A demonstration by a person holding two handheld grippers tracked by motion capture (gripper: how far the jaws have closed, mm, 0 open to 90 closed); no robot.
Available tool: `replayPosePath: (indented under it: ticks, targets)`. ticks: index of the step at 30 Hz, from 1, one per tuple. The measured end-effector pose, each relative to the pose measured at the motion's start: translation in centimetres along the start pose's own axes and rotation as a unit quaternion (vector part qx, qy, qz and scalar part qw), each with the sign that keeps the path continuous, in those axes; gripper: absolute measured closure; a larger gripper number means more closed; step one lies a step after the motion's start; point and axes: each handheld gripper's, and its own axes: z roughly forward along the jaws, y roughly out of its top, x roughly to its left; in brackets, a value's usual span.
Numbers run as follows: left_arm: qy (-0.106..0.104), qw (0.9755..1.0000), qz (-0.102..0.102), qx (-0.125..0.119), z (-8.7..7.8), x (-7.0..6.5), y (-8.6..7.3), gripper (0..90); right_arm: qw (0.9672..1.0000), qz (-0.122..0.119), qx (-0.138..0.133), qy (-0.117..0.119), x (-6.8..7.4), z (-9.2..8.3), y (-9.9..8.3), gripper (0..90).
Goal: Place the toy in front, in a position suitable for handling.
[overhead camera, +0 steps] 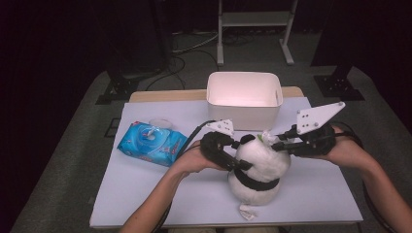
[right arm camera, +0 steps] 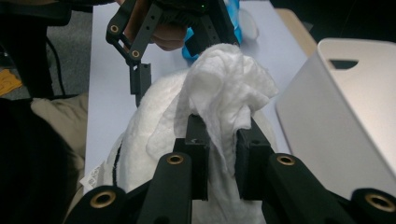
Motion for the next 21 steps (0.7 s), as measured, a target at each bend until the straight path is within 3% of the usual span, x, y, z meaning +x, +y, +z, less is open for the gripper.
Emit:
replayPosePath:
  ticks: [4, 7, 11, 18, 21]
  targets:
    - [0.010, 0.9999, 0.005, -0.010, -1.5, -0.1, 0.6, 30.1, 0.9997, -0.002, -0.023, -0.005, -0.2, -0.2, 0.7, 76.9]
    - [0.022, 0.9997, 0.005, 0.006, -2.8, -0.2, 1.2, 30.5, 0.9996, -0.003, -0.028, -0.002, -0.4, -0.1, 0.9, 76.8]
    - [0.028, 0.9991, 0.008, 0.032, -2.0, -0.4, 1.1, 30.2, 0.9999, -0.011, -0.007, 0.005, -0.2, 0.9, 1.1, 76.6]
    - [0.021, 0.9987, 0.018, 0.042, -0.1, -0.6, 1.5, 28.6, 0.9995, -0.023, 0.018, 0.013, 0.0, 1.7, 1.5, 76.3]
    - [0.015, 0.9991, 0.008, 0.038, 0.2, -0.3, 1.1, 22.3, 0.9995, -0.012, 0.024, 0.016, 0.0, 1.7, 0.8, 76.1]
